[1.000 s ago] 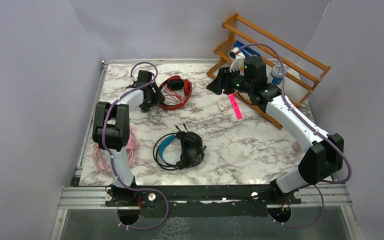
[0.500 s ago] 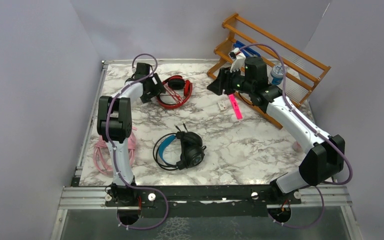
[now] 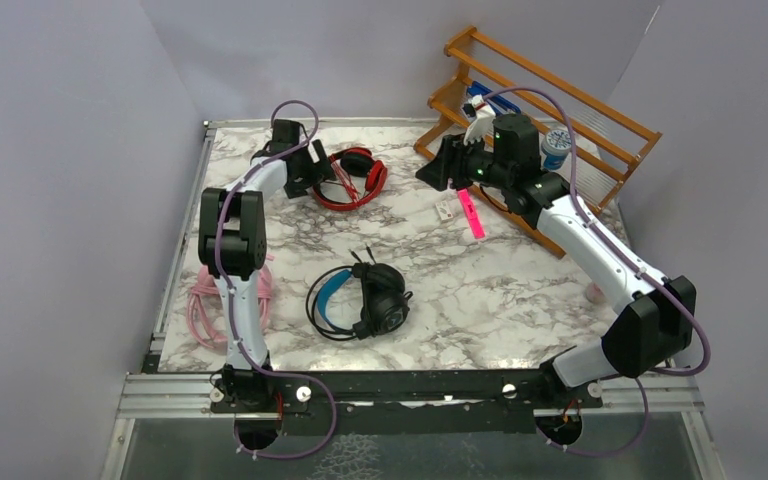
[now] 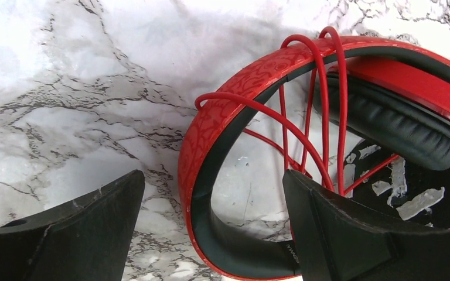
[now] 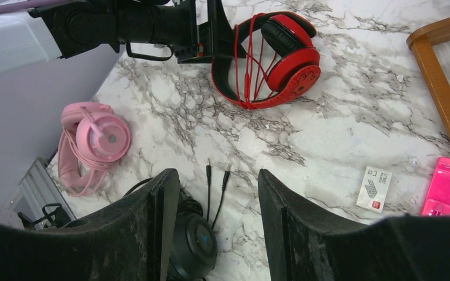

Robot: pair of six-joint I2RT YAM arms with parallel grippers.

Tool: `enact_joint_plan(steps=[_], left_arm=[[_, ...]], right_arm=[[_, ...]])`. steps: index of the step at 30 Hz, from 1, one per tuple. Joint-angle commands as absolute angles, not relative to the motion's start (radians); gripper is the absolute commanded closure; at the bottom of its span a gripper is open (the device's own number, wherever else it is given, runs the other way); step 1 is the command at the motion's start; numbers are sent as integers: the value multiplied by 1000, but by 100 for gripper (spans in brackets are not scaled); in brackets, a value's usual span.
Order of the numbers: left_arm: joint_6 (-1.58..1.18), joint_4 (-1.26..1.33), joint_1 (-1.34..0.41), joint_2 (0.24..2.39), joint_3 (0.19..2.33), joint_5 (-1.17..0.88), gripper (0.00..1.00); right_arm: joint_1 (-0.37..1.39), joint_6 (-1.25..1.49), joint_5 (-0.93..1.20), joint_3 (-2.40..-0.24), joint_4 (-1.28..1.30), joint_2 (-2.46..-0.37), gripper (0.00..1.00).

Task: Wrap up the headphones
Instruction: Adjust the headphones at the center of the board.

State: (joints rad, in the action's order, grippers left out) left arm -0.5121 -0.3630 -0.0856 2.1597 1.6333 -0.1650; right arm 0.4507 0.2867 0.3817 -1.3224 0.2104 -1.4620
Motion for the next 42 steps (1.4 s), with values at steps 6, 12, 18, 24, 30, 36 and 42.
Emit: enact_joint_plan(steps=[6, 12, 18, 24, 30, 36, 42], left_arm=[[-461, -393, -73, 2024, 1541, -166, 9], [-451, -409, -65, 1983, 1524, -145, 9], [-438, -443, -47, 1963, 1522, -120, 8], [-426, -449, -21, 1921, 1477, -127, 8], [-417, -445, -16, 1913, 1469, -126, 8], [-435, -422, -12, 1978, 1522, -177, 12], [-474, -365, -12, 2030, 1574, -259, 26]], right_arm=[[450, 287, 385, -1316, 190, -1425, 43], [450, 288, 394, -1319, 190, -1426, 43], [450, 282, 391, -1328, 201, -1419, 43], [451, 276, 393, -1347, 215, -1418, 43], [449, 276, 393, -1358, 222, -1406, 43], [450, 276, 382, -1355, 225, -1397, 43], [449, 276, 381, -1350, 227, -1398, 43]])
